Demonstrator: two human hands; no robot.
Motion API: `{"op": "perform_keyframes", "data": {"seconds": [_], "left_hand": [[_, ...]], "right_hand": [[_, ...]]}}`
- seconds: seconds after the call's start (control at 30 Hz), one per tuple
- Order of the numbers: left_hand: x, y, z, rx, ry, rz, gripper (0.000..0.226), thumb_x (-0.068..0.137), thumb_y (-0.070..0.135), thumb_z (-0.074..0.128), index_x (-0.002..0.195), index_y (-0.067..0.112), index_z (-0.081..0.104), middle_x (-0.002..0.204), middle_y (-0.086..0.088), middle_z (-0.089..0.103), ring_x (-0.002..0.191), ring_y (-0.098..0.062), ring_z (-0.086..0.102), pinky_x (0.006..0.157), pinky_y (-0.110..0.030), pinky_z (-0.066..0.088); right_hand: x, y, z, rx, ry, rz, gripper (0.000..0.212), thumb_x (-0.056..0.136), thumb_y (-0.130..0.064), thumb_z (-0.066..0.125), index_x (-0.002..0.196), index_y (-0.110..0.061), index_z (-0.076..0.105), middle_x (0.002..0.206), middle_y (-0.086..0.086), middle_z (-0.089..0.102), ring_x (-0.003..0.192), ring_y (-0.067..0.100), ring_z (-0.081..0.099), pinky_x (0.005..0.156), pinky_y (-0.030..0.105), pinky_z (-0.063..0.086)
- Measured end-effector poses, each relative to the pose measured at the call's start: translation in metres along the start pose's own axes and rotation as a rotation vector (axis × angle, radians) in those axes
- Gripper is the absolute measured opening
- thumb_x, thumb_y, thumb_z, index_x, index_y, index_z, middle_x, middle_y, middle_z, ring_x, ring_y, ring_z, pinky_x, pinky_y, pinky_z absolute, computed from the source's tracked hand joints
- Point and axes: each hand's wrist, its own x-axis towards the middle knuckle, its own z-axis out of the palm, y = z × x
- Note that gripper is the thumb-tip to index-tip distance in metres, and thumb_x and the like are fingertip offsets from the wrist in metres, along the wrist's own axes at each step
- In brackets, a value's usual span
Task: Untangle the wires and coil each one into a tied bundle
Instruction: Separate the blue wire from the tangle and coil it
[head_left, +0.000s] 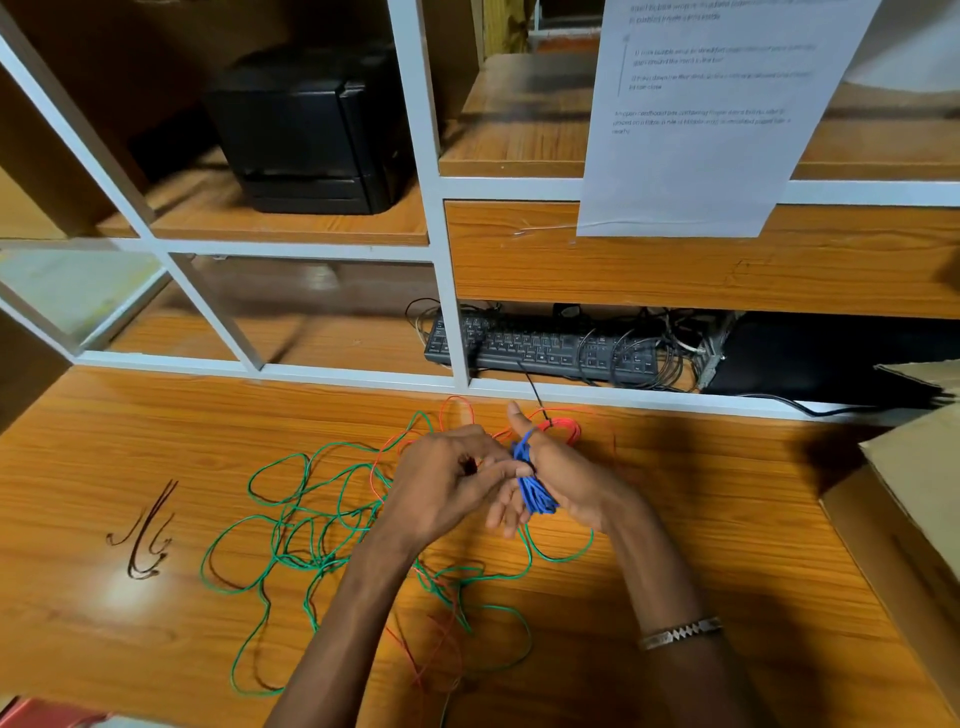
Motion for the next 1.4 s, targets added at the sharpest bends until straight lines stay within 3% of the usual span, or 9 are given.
{"op": "perform_keyframes", "data": {"seconds": [0.13, 0.33, 0.43, 0.57, 0.7, 0.87, 1.03, 1.2, 1.4], "left_hand": [[0.004, -0.008, -0.01, -0.084, 0.168, -0.056, 0.021, 0.092, 0.036, 0.077, 0.078, 0.022, 0.068, 0.074, 0.008, 0.063, 0.065, -0.012, 0.059, 0.061, -0.035, 0.049], [-0.011, -0.005, 0.0, -0.36, 0.106, -0.225, 0.025, 0.108, 0.032, 0.056, 0.094, 0.017, 0.069, 0.088, 0.0, 0.07, 0.084, -0.01, 0.062, 0.08, -0.037, 0.051], [-0.022, -0.009, 0.008, -0.486, -0.023, -0.359, 0.044, 0.11, 0.039, 0.04, 0.115, 0.008, 0.071, 0.105, -0.009, 0.075, 0.098, -0.018, 0.068, 0.096, -0.038, 0.053], [-0.027, 0.006, 0.017, -0.622, 0.061, -0.469, 0.046, 0.112, 0.042, 0.031, 0.121, 0.009, 0.06, 0.079, -0.004, 0.068, 0.054, -0.022, 0.064, 0.057, -0.03, 0.053], [-0.026, 0.008, 0.02, -0.829, 0.097, -0.567, 0.057, 0.105, 0.061, 0.036, 0.131, 0.016, 0.059, 0.088, -0.003, 0.071, 0.062, -0.026, 0.068, 0.057, -0.031, 0.057], [-0.022, 0.007, 0.004, -0.874, 0.186, -0.519, 0.033, 0.104, 0.027, 0.046, 0.134, 0.028, 0.061, 0.103, -0.004, 0.073, 0.067, -0.028, 0.071, 0.06, -0.035, 0.059], [-0.021, 0.001, 0.002, -0.835, -0.012, -0.451, 0.04, 0.085, 0.023, 0.047, 0.106, 0.003, 0.075, 0.106, -0.017, 0.075, 0.088, -0.032, 0.074, 0.077, -0.038, 0.059], [-0.031, -0.004, 0.021, -0.527, -0.219, -0.323, 0.029, 0.095, 0.009, 0.068, 0.123, 0.015, 0.073, 0.098, -0.015, 0.076, 0.086, -0.004, 0.065, 0.077, -0.022, 0.048], [-0.025, 0.005, 0.009, -0.659, -0.458, -0.247, 0.049, 0.093, -0.004, 0.068, 0.141, 0.006, 0.061, 0.126, -0.02, 0.072, 0.112, -0.016, 0.068, 0.096, -0.025, 0.049]], "right_hand": [[-0.013, -0.008, 0.011, 0.073, -0.269, -0.012, 0.121, 0.092, -0.085, 0.012, 0.112, 0.023, 0.063, 0.059, 0.022, 0.062, 0.03, 0.018, 0.041, 0.031, 0.022, 0.024], [-0.008, -0.013, 0.019, 0.39, -0.315, -0.114, 0.107, 0.098, -0.077, 0.028, 0.104, 0.023, 0.067, 0.034, 0.006, 0.035, 0.027, 0.018, 0.005, 0.044, 0.032, 0.008], [-0.006, -0.016, 0.018, 0.638, -0.277, -0.185, 0.087, 0.102, -0.063, 0.036, 0.108, 0.018, 0.067, 0.037, 0.002, 0.036, 0.026, 0.012, 0.017, 0.043, 0.028, 0.019], [-0.009, -0.022, 0.02, 0.87, -0.138, -0.349, 0.058, 0.105, -0.038, 0.043, 0.127, 0.011, 0.064, 0.055, -0.004, 0.045, 0.035, 0.006, 0.032, 0.052, 0.021, 0.03], [-0.007, -0.021, 0.018, 0.88, 0.033, -0.356, 0.051, 0.106, -0.029, 0.049, 0.139, 0.01, 0.054, 0.07, -0.003, 0.045, 0.046, 0.005, 0.039, 0.057, 0.022, 0.033], [-0.009, -0.02, 0.02, 0.902, 0.088, -0.342, 0.053, 0.103, -0.022, 0.052, 0.142, 0.013, 0.046, 0.078, 0.0, 0.049, 0.051, 0.007, 0.043, 0.062, 0.021, 0.041], [-0.012, -0.027, 0.016, 0.998, 0.135, -0.451, 0.062, 0.1, -0.014, 0.051, 0.149, 0.018, 0.029, 0.092, 0.003, 0.065, 0.064, 0.008, 0.055, 0.068, 0.021, 0.05], [-0.017, -0.031, 0.006, 1.268, 0.096, -0.601, 0.072, 0.093, -0.004, 0.06, 0.152, 0.015, 0.022, 0.111, 0.01, 0.069, 0.085, 0.012, 0.069, 0.081, 0.023, 0.056], [-0.016, -0.028, -0.001, 0.918, 0.248, -0.497, 0.037, 0.096, -0.012, 0.052, 0.128, 0.006, 0.059, 0.132, 0.018, 0.066, 0.117, 0.018, 0.068, 0.1, 0.024, 0.052]]}}
